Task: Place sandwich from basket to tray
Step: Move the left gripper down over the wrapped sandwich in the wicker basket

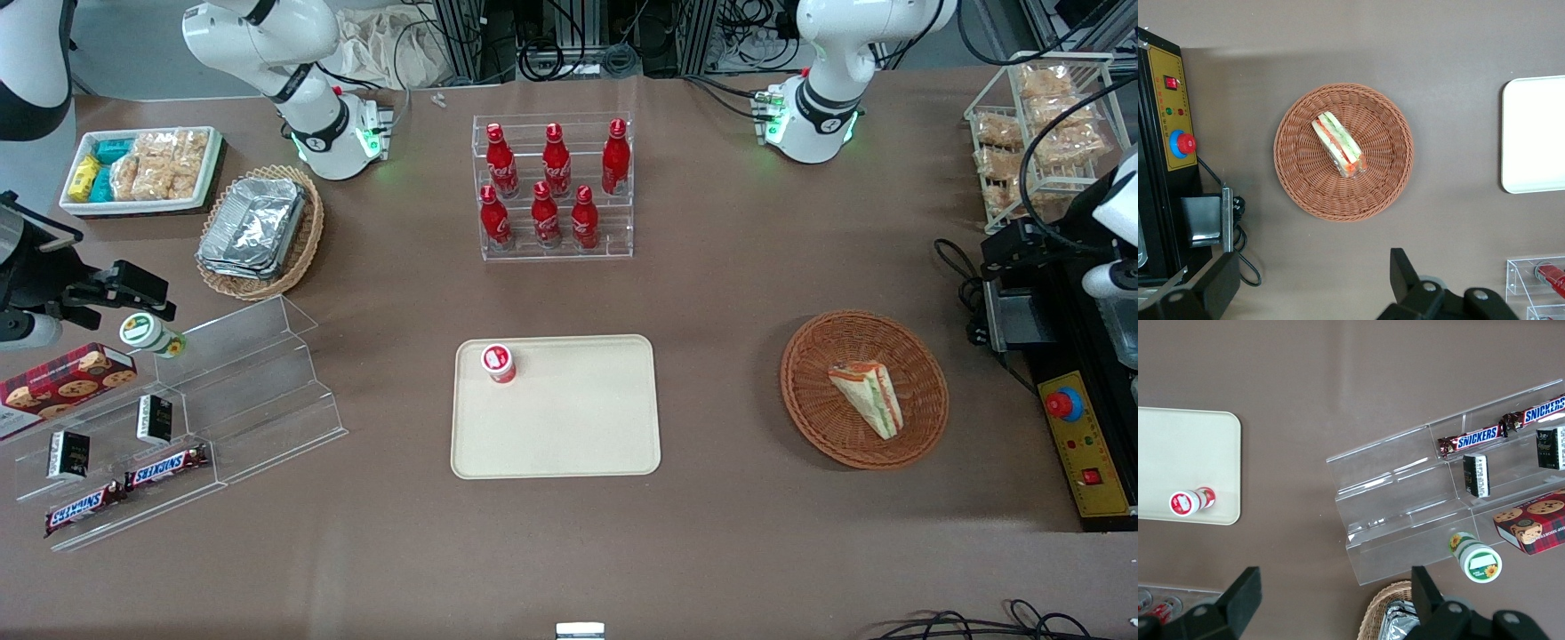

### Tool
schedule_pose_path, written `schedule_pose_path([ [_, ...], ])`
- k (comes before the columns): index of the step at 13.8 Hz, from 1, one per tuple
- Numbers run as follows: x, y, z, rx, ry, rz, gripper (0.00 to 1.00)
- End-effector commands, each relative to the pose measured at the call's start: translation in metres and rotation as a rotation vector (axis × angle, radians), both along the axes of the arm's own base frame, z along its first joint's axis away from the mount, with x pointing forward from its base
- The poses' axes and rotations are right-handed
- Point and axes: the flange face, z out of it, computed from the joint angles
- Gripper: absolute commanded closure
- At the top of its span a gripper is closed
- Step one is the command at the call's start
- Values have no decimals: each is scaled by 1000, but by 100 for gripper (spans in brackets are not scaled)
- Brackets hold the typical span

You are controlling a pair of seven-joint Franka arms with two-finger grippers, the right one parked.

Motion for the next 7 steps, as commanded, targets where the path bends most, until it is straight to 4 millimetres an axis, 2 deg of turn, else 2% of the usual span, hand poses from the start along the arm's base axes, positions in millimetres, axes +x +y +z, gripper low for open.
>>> schedule_pose_path([
  [1, 9, 2, 0, -16, 6, 16, 0],
  [3, 24, -1, -30, -1, 55, 23, 0],
  [6, 39, -1, -66, -7, 103, 150, 0],
  [7, 42, 1, -87, 1, 112, 177, 0],
])
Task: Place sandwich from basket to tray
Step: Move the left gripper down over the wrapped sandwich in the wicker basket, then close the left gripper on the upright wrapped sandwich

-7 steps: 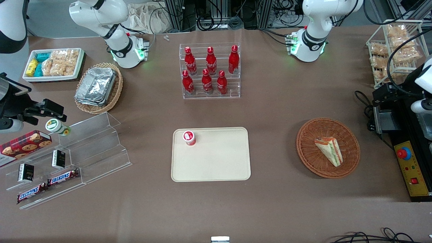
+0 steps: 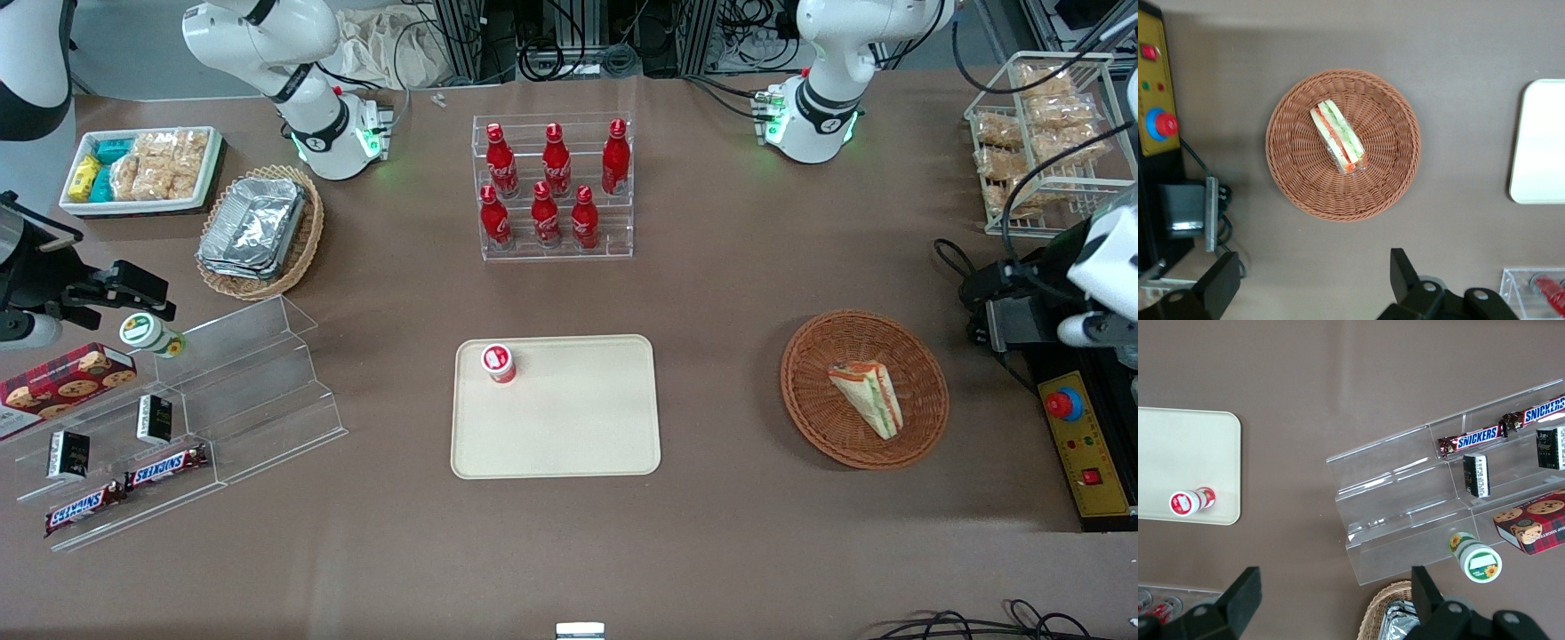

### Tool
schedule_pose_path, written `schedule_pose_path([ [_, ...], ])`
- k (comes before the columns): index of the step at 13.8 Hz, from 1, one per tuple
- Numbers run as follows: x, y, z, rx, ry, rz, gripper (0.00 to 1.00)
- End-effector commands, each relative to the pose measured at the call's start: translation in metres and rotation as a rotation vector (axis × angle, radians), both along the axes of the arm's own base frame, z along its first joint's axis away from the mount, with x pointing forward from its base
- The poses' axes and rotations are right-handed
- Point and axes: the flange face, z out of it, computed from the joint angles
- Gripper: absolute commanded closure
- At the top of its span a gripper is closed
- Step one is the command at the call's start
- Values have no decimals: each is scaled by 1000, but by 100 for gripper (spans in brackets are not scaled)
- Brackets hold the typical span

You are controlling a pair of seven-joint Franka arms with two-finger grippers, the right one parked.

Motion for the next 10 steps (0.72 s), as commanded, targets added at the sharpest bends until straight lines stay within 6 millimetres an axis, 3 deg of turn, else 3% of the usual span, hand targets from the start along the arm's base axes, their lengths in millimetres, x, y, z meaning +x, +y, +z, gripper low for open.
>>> schedule_pose_path([
  [1, 13, 0, -39, 11, -10, 97, 0],
  [7, 5, -3, -155, 15, -96, 388, 0],
  [10, 6, -4, -209, 9, -113, 447, 0],
])
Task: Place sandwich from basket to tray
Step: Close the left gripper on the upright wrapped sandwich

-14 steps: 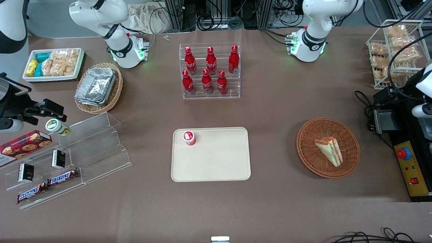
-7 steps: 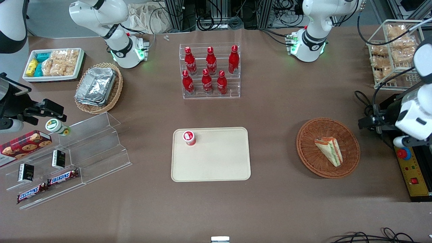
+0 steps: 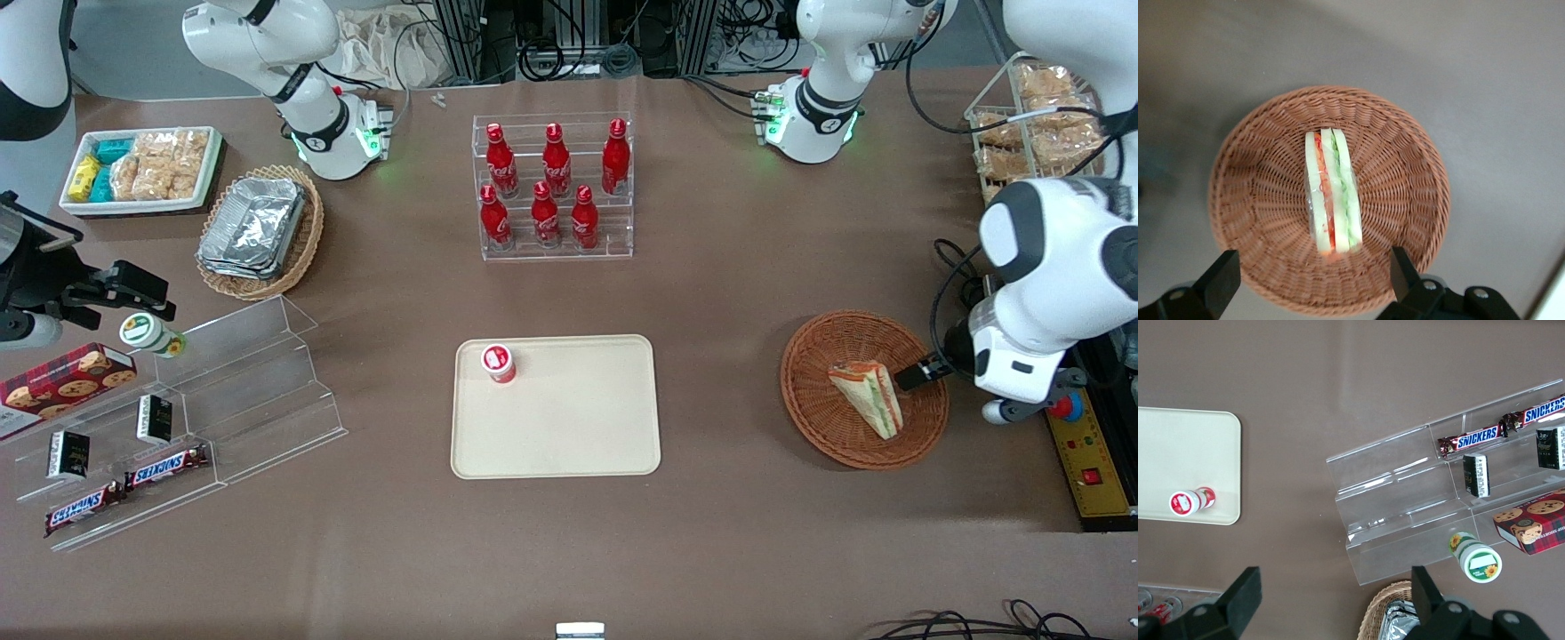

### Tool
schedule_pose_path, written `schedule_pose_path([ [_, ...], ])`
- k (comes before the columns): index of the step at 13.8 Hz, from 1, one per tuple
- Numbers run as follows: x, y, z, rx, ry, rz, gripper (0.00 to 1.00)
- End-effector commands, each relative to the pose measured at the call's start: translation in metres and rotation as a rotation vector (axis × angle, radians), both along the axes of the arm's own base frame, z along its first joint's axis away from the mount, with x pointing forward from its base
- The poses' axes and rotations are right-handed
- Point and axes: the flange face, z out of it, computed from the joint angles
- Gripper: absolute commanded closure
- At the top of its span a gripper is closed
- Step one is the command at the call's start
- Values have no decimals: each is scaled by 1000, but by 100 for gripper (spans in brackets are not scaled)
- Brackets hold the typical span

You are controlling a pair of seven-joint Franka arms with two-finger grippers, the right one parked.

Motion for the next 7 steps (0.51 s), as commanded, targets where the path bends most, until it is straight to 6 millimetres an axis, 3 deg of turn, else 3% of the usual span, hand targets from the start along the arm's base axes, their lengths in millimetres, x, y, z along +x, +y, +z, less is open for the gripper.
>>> schedule_pose_path([
  [1, -1, -5, -37, 3, -1, 60, 0],
  [4, 0, -22, -68, 0, 28, 78, 0],
  [7, -2, -22, -93, 1, 65, 81, 0],
])
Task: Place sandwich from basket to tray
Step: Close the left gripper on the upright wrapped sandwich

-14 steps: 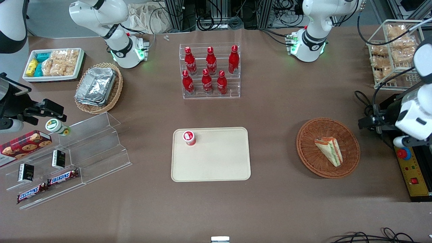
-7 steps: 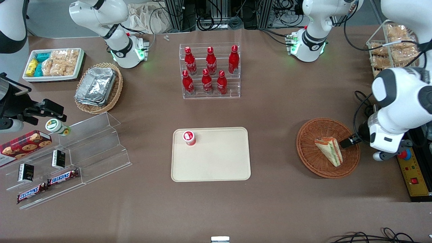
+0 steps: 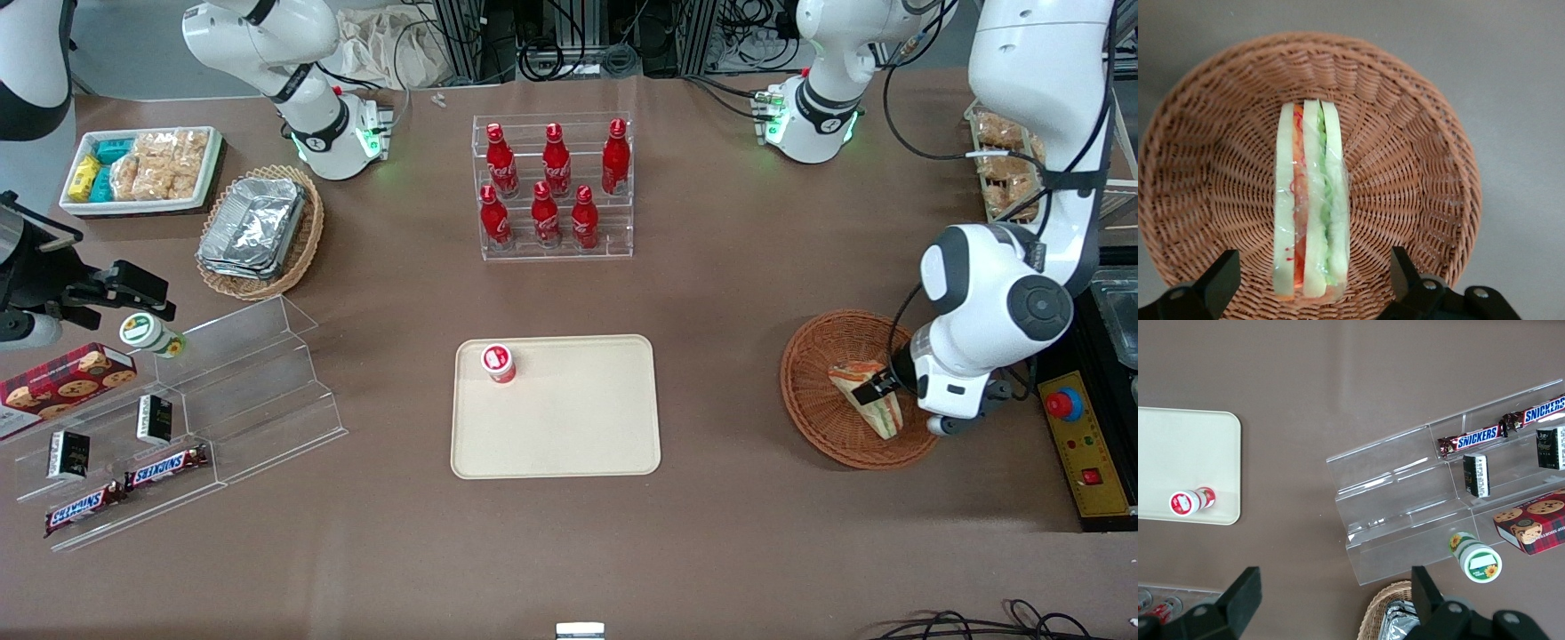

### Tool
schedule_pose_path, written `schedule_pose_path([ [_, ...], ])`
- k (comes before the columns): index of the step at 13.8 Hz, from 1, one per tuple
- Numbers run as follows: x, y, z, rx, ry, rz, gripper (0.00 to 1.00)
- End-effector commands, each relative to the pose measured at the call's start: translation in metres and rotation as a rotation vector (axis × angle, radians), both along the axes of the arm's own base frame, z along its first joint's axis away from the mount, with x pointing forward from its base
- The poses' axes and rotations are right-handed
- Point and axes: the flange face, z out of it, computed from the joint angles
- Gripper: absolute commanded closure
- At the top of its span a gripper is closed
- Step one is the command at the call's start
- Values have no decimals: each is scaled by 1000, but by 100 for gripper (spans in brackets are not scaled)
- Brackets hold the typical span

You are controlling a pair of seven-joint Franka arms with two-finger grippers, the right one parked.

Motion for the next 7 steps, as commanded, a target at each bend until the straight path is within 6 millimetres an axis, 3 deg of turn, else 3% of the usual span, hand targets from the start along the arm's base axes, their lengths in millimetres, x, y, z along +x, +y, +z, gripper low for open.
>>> schedule_pose_path([
  [1, 0, 0, -19, 7, -1, 17, 0],
  [4, -7, 0, -37, 6, -7, 16, 1],
  [5, -6, 0, -39, 6, -6, 18, 21],
  [6, -6, 0, -40, 6, -6, 18, 66],
  [7, -3, 0, -36, 6, -13, 16, 100],
])
